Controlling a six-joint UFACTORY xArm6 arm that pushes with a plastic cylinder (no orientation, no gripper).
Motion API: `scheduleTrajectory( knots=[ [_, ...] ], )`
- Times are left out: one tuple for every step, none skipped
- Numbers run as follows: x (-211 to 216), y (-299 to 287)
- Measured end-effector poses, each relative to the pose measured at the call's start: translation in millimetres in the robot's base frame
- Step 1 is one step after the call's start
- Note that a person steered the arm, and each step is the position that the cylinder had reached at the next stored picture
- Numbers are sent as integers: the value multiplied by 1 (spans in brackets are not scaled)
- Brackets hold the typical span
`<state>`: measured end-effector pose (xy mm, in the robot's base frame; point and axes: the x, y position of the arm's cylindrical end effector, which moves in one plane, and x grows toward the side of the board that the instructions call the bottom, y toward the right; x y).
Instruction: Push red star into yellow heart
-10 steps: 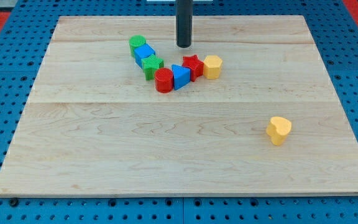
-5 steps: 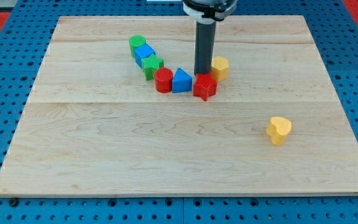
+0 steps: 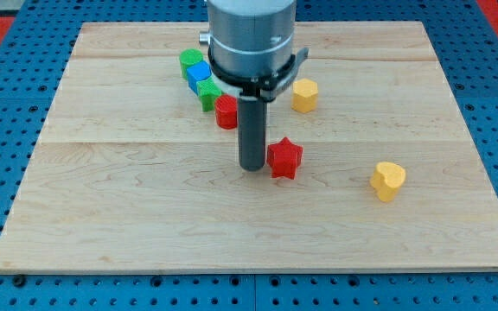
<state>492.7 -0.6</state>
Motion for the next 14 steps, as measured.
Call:
scheduleTrajectory(
  knots=[
    [17,6],
    [11,5],
    [-11,1],
    [-33,4],
    [-33,15],
    [-11,22],
    [9,29],
    [12,46],
    [12,65],
    [11,84],
    [4,93],
    [-11,98],
    [-15,107],
    [-6,113]
  ],
)
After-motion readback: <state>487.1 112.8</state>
